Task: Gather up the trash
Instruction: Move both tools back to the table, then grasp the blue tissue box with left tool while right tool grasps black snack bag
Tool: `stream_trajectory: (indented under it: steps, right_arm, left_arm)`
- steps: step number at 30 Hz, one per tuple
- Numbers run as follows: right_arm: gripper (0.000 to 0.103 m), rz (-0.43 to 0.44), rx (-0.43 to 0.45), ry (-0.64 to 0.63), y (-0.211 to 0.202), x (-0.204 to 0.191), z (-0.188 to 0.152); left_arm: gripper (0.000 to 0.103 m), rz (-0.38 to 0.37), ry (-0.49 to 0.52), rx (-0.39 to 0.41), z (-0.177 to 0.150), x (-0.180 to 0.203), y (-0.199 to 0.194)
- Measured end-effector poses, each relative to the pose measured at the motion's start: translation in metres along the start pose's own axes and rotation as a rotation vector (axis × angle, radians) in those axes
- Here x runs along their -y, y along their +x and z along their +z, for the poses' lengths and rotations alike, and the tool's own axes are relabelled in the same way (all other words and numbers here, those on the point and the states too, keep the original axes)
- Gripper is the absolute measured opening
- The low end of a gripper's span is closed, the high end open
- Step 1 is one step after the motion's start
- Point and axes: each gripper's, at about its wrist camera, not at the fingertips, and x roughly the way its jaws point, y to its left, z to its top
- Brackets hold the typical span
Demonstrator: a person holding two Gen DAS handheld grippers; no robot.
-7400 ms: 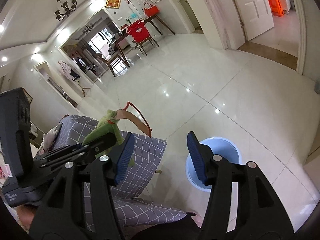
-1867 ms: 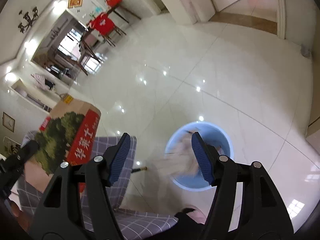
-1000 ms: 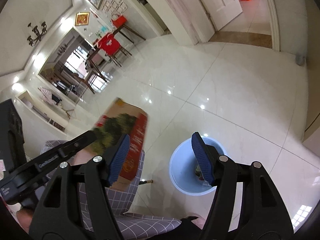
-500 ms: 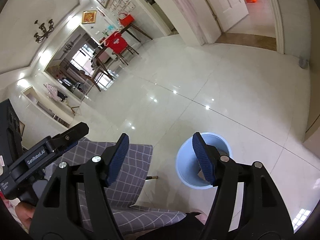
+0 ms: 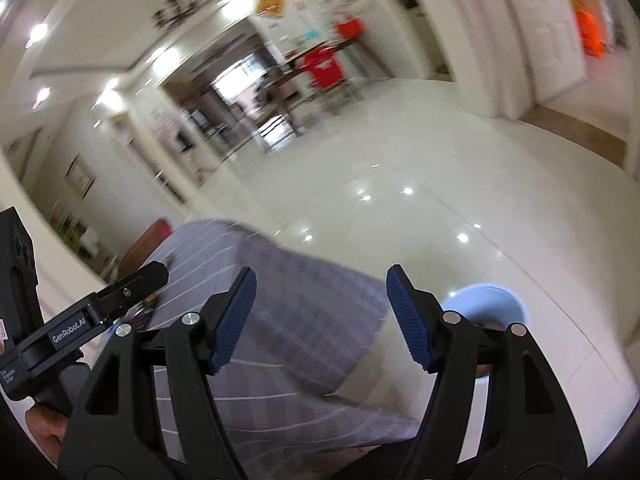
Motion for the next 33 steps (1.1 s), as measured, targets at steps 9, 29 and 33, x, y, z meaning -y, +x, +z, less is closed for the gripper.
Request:
stream_trajectory:
  steps: [9, 29, 33]
  right_arm:
    - [0.069, 0.137, -0.149, -0.219, 0.074, -0.150, -0.020]
    - [0.073, 0.083, -0.340, -0.390, 0.208, -0.267, -0.078]
    - [0.076, 0.050, -0.345, -0.436, 0.218, -0.279, -0.084]
  left_arm:
    - [0.082, 0.196, -0.342, 0.016, 0.015, -0.175, -0.037]
    - [0.035, 0.192, -0.445, -0.112, 0.002, -0.276, 0.017]
    - [0.020, 0.184, -0.438, -0.074, -0.001, -0.280, 0.000]
